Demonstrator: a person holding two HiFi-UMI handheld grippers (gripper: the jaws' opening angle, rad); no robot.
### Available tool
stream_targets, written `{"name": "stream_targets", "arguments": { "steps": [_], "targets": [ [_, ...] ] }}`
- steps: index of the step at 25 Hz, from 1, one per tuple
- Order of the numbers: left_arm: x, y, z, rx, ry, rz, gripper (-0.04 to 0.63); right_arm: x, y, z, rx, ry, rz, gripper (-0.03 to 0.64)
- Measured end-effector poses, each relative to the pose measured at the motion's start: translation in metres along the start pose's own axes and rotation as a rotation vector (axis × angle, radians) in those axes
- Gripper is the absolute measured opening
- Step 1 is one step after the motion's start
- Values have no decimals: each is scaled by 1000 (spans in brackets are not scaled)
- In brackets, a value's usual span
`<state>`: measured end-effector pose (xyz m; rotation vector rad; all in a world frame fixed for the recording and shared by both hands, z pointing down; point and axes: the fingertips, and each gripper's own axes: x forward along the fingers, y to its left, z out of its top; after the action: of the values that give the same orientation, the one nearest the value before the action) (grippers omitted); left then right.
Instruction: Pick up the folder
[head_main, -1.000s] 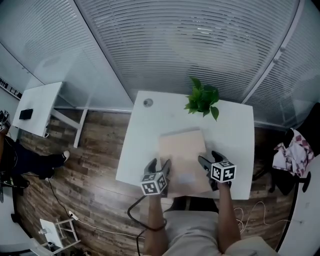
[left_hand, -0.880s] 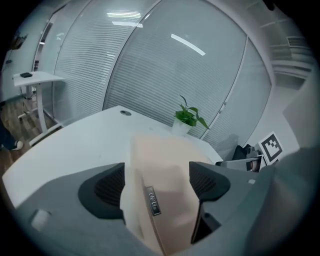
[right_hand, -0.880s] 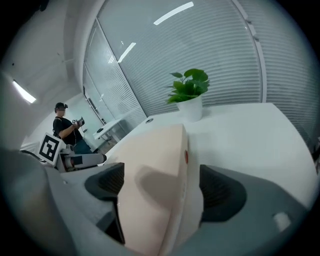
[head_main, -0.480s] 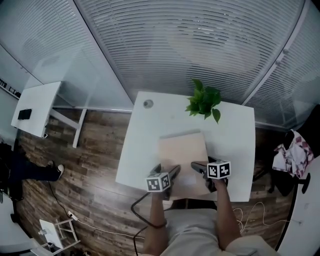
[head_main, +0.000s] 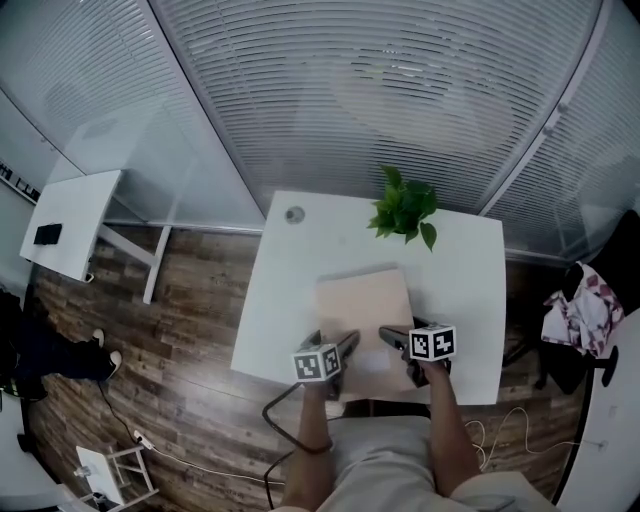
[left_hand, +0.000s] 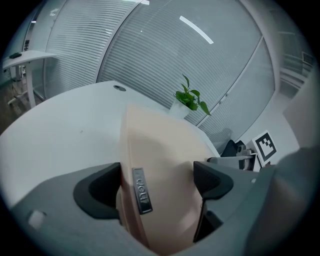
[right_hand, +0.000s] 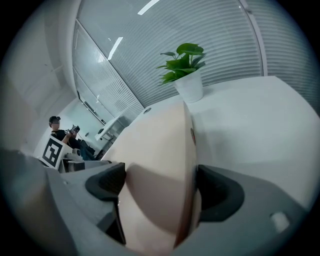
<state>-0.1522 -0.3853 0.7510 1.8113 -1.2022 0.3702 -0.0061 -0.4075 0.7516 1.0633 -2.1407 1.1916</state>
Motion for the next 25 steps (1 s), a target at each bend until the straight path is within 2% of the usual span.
{"name": "stream_targets", "arguments": {
  "steps": [11,17,21,25],
  "targets": [
    [0,-3,3,-15,-21,38,458,-5,4,2,-47,-38,-28,456],
    [-10,1,5,-18,-57,70,459,-5,18,10,-145,-80,-45,449],
    [-21,0,17,14,-99,80,459,-8,28,19,-167,-136,-28,446],
    [-38,-7,42,50,-180,91,459,-18,43,42,-232,-209,-25,445]
  ]
}}
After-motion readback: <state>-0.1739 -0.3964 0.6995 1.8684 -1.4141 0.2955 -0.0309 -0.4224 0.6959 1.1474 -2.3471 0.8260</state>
